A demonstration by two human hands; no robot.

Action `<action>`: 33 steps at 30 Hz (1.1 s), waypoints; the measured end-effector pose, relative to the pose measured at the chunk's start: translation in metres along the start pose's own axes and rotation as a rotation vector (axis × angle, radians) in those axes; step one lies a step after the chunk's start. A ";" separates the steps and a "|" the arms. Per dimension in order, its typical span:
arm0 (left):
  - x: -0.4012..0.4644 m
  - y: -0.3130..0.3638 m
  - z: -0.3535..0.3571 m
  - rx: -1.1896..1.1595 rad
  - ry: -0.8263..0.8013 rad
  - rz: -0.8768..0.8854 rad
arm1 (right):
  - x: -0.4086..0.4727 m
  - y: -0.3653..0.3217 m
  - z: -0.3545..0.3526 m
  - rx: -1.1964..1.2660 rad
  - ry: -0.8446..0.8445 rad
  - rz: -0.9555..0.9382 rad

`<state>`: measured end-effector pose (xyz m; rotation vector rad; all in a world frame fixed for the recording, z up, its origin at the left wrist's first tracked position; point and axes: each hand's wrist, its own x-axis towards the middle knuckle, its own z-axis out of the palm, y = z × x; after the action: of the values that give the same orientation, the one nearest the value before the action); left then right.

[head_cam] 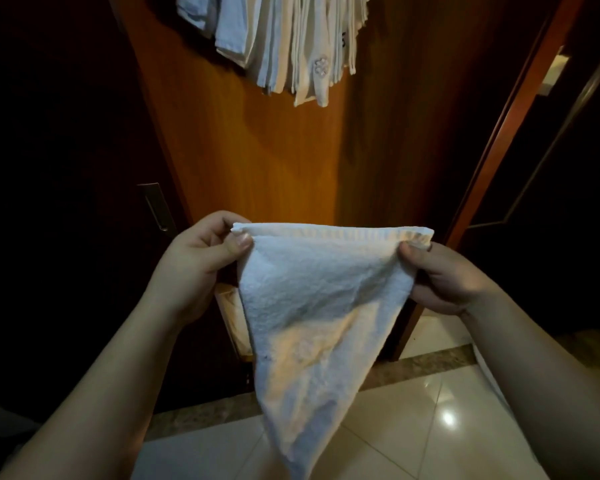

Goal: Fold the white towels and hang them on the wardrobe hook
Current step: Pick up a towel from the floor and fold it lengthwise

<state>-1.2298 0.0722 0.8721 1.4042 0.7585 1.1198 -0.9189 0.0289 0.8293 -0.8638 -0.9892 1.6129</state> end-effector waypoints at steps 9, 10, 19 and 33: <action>-0.005 -0.014 0.004 -0.186 -0.103 -0.123 | 0.005 -0.007 0.037 0.122 0.072 -0.128; -0.006 -0.022 0.006 -0.147 -0.097 -0.172 | 0.006 -0.003 0.038 0.113 0.110 -0.097; -0.022 -0.076 0.034 -0.134 0.395 -0.353 | -0.008 0.037 0.060 -0.324 0.531 0.044; -0.077 -0.075 0.110 -0.003 0.337 -0.244 | -0.031 0.099 0.123 -0.491 0.498 -0.073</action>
<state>-1.1426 -0.0263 0.7927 1.0965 1.1346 1.1753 -1.0594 -0.0394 0.7912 -1.4583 -1.0461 1.0194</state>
